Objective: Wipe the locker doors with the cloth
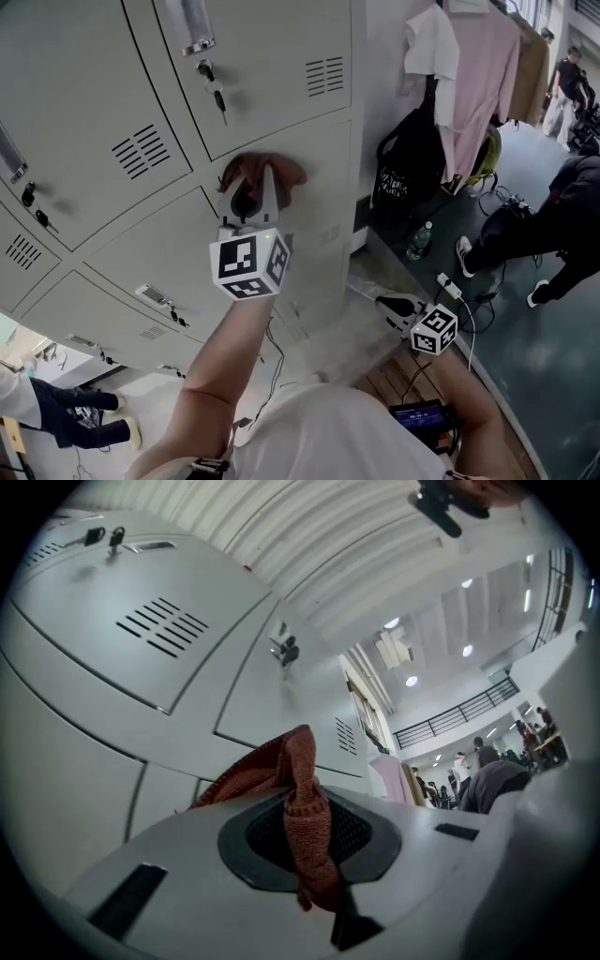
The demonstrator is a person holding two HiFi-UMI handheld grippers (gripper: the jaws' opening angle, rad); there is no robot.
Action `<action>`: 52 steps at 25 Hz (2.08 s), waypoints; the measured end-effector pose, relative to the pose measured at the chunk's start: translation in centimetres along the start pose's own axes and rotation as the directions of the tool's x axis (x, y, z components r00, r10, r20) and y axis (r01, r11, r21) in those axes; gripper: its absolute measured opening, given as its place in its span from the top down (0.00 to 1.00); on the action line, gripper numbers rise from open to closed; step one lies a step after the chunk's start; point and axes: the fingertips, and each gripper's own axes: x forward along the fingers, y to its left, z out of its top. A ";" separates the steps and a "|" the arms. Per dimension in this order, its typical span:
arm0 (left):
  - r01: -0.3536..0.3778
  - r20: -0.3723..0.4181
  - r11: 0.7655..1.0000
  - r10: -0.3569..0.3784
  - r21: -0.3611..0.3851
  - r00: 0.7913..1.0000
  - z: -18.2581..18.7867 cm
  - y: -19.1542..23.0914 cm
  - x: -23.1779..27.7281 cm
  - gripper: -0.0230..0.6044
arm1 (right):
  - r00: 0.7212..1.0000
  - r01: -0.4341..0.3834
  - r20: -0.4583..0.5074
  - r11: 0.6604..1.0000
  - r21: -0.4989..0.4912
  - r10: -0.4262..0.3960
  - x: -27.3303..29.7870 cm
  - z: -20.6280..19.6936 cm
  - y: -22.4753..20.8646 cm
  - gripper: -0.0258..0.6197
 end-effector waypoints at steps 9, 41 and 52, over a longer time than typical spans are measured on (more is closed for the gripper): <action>0.153 -0.080 0.988 -0.154 -0.012 0.985 -3.2 -6.1 5.7 0.90 | 0.997 0.077 0.026 0.997 0.014 -0.077 -2.0 0.1 -0.8 0.93; 0.421 -0.387 0.905 -0.411 -0.064 0.825 -21.3 -12.4 -0.7 0.90 | 0.992 0.112 0.057 0.993 0.034 -0.114 -5.0 0.5 -0.2 0.93; 0.288 -0.407 0.956 -0.287 -0.060 0.867 -20.8 -8.7 -19.4 0.90 | 0.990 -0.062 0.131 0.991 0.121 0.046 -4.1 0.9 3.4 0.93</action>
